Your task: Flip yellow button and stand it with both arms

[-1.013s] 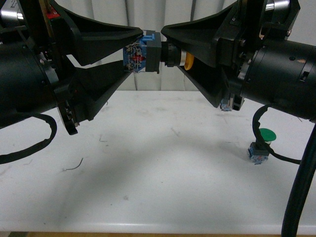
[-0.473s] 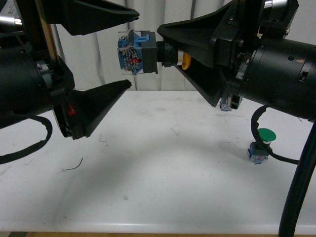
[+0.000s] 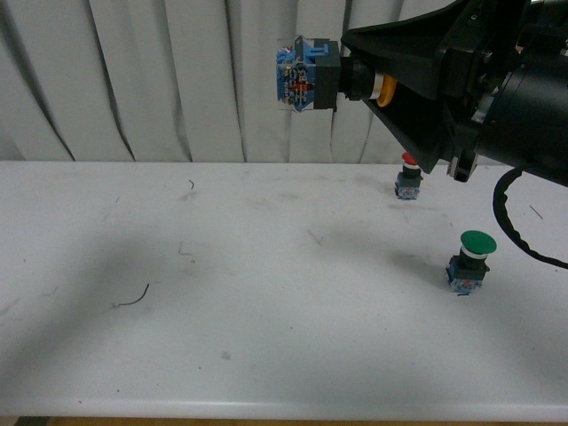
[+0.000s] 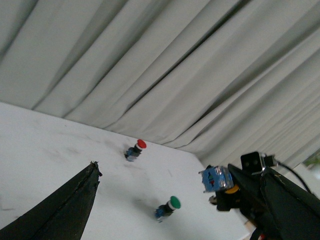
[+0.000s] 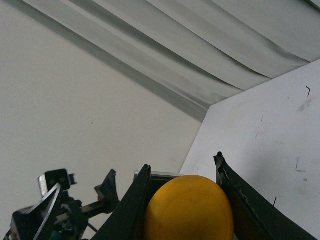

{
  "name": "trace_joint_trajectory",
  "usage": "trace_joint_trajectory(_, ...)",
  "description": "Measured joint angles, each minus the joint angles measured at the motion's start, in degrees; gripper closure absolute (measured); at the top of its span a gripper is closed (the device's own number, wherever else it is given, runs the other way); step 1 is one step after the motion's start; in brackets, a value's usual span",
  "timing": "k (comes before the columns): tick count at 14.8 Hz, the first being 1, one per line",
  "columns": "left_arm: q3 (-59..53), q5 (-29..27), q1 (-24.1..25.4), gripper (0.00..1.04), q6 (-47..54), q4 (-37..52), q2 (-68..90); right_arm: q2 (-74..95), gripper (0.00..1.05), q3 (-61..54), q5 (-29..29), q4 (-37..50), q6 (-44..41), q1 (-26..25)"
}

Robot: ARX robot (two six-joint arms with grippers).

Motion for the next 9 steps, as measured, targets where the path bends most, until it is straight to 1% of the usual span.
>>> trace_joint_trajectory(1, -1.90, 3.08, 3.43, 0.07, 4.94, -3.10, -5.18, 0.00, 0.69, 0.00, -0.04, 0.02, -0.02, -0.24)
trace_joint_trajectory(2, -3.15, 6.29, 6.62, 0.07, 10.38, -8.17, -11.08, 0.00, 0.69, 0.00, -0.04, 0.00, -0.04, -0.28)
trace_joint_trajectory(3, -3.85, 7.85, 9.03, 0.07, 15.50, -13.88, -16.24, -0.02, 0.69, 0.00, -0.04, 0.00, -0.04, -0.28)
trace_joint_trajectory(4, -4.52, 8.63, 11.10, 0.07, 22.67, -21.51, -22.49, -0.02, 0.69, 0.00, 0.00, 0.02, -0.04, -0.28)
trace_joint_trajectory(5, -5.20, 11.58, 14.14, 0.07, 31.54, -28.89, -29.70, 0.00, 0.69, 0.00, 0.11, 0.00, -0.04, -0.28)
trace_joint_trajectory(6, -5.05, 3.02, 13.31, 0.14, 37.77, -38.18, -36.50, 0.00, 0.69, 0.00, 0.17, 0.00, -0.04, -0.28)
trace_joint_trajectory(7, -5.60, -8.07, 8.70, 0.25, 41.00, -43.98, -41.18, 0.00, 0.69, 0.00, 0.28, 0.00, -0.04, -0.28)
trace_joint_trajectory(8, -7.13, -15.21, 5.73, 0.34, 42.82, -46.31, -43.80, 0.00, 0.69, 0.00, 0.46, -0.02, -0.04, -0.26)
trace_joint_trajectory(9, -9.40, -22.80, 3.87, 0.45, 44.02, -47.04, -45.20, 0.00, 0.69, 0.00, 0.55, 0.04, -0.07, -0.24)
